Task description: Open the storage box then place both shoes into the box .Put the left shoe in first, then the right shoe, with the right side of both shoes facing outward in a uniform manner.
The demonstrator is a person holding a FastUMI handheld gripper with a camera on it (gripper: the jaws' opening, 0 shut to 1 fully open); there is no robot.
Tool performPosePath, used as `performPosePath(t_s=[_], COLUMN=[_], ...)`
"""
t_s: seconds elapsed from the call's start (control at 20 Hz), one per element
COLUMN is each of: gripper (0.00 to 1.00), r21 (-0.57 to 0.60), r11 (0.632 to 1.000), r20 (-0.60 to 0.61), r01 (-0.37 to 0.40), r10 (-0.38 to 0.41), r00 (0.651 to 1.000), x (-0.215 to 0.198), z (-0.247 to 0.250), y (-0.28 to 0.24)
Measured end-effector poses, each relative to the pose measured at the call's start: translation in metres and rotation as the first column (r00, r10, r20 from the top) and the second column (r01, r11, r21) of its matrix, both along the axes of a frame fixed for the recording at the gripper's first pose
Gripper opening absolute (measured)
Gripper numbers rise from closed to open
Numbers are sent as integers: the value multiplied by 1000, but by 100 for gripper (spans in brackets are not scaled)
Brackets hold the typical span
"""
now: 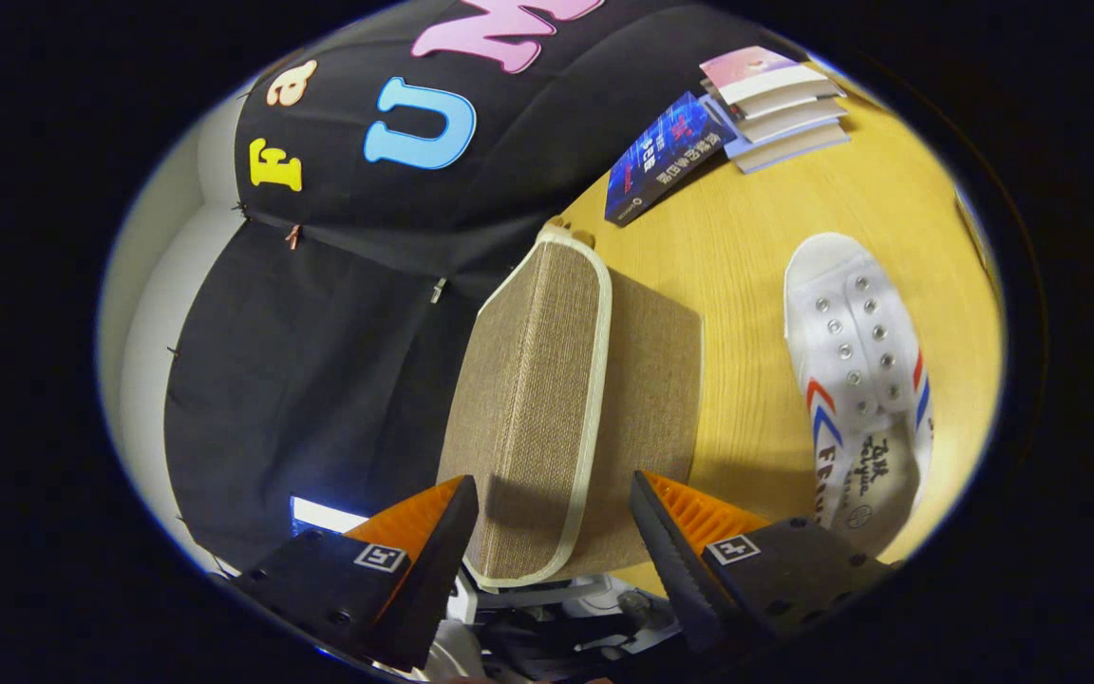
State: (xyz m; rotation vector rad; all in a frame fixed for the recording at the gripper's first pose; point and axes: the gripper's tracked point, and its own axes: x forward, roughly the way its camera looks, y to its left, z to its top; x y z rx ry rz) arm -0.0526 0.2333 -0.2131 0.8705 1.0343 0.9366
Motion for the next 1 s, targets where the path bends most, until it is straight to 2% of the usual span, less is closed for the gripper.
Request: performPosePath(t_s=[0.25, 0.55, 0.75, 1.0], gripper=[98, 96, 96, 95], r21=[78, 184, 251, 309], r11=[993, 980, 967, 951], r20=[-113, -210, -257, -275], r01=[-86, -79, -49, -24], r10=[95, 118, 115, 114], r00=[989, 971, 959, 955], x=[-24, -29, -25, -24], z=[-5, 20, 44, 75], y=[20, 19, 10, 2])
